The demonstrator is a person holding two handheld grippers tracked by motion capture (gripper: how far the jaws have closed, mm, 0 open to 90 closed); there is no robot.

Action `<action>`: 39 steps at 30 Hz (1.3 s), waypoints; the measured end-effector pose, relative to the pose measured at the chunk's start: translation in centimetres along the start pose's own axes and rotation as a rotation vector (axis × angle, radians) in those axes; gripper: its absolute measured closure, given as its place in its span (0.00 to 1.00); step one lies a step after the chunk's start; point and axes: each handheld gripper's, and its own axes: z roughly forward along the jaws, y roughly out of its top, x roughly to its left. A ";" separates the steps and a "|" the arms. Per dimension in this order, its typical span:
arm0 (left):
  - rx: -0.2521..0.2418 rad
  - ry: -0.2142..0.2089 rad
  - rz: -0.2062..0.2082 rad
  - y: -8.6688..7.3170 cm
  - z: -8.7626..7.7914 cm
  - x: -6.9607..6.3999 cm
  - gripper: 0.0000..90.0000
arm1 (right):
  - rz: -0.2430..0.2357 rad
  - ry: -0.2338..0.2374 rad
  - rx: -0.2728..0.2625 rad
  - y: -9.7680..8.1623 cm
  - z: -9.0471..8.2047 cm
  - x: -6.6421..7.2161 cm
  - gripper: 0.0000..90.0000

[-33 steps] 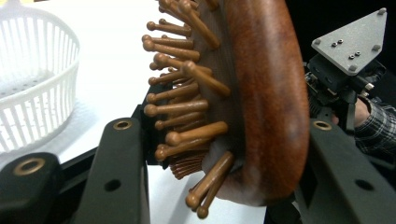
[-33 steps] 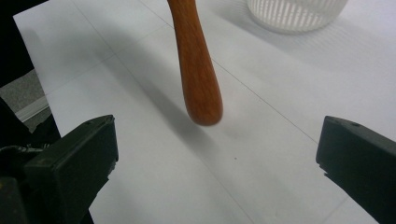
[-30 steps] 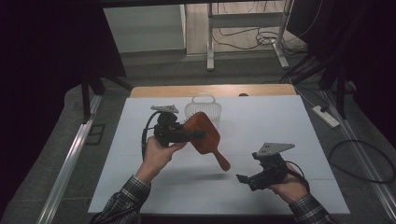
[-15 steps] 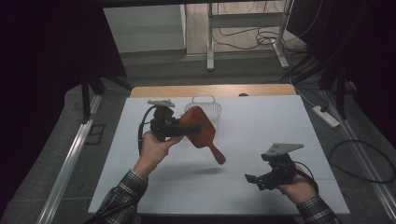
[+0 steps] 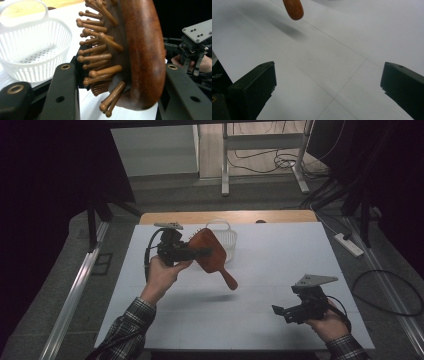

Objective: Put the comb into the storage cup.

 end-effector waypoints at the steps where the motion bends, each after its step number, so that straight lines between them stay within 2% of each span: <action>1: 0.001 0.002 0.002 0.0 -0.1 0.1 0.59 | 0.006 -0.005 0.006 -0.1 -0.1 -0.1 0.00; 6: -0.010 0.016 -0.007 0.4 -0.5 0.5 0.59 | 0.040 -0.033 0.016 -0.8 -0.6 -0.4 0.00; 15: -0.020 0.038 -0.010 1.3 -1.3 1.0 0.59 | 0.057 -0.079 0.011 -1.6 -1.6 -0.6 0.00; 28: -0.051 0.060 -0.028 3.0 -2.4 1.6 0.59 | 0.088 -0.105 -0.001 -2.7 -2.9 -1.1 0.00; 39: -0.089 0.083 -0.039 4.0 -3.4 2.2 0.59 | 0.093 -0.146 0.047 -3.9 -3.3 -1.1 0.00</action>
